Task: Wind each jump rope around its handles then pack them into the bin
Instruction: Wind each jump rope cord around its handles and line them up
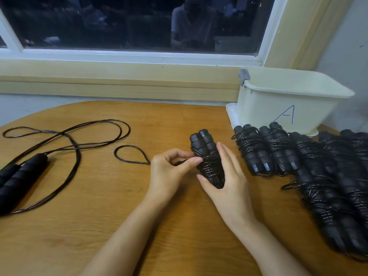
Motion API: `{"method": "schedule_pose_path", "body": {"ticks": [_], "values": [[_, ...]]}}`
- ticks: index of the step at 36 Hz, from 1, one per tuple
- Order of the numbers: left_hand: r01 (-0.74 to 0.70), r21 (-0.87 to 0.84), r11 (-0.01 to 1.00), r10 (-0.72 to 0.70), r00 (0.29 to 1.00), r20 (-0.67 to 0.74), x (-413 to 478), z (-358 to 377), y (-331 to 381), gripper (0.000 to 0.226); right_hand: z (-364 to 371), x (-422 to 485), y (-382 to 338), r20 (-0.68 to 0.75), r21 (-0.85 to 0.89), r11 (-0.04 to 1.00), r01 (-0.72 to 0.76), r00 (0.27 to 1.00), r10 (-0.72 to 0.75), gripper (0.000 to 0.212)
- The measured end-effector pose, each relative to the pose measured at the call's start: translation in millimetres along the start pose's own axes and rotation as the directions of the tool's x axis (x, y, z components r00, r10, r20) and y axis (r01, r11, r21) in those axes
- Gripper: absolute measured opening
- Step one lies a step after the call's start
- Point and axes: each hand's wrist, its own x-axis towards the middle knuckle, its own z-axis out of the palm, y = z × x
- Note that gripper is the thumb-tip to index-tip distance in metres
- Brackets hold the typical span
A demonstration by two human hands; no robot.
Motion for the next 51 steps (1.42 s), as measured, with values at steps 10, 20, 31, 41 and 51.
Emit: {"method": "schedule_pose_path", "body": {"ticks": [10,20,31,41,51], "values": [[-0.051,0.045,0.998,0.048,0.997,0.058,3,0,-3,0.017,-1,0,1,-0.007,0.022,0.998,0.052,0.999,-0.052,0.077],[-0.098,0.064,0.993,0.088,0.986,0.138,6,-4,-9,0.017,0,1,1,-0.055,0.176,0.984,0.006,0.998,0.004,0.07],[0.099,-0.104,0.99,-0.076,0.976,0.203,7,-6,-6,0.063,-5,-1,-12,0.046,0.521,0.851,-0.073,0.997,0.058,0.067],[0.141,-0.104,0.984,-0.101,0.941,0.324,5,-6,2,0.047,-6,-1,-13,0.149,0.626,0.769,-0.129,0.988,0.045,0.059],[0.141,-0.15,0.979,-0.113,0.978,0.178,3,-5,5,0.049,-1,-1,-9,0.069,0.362,0.932,-0.017,0.998,-0.009,0.059]]}}
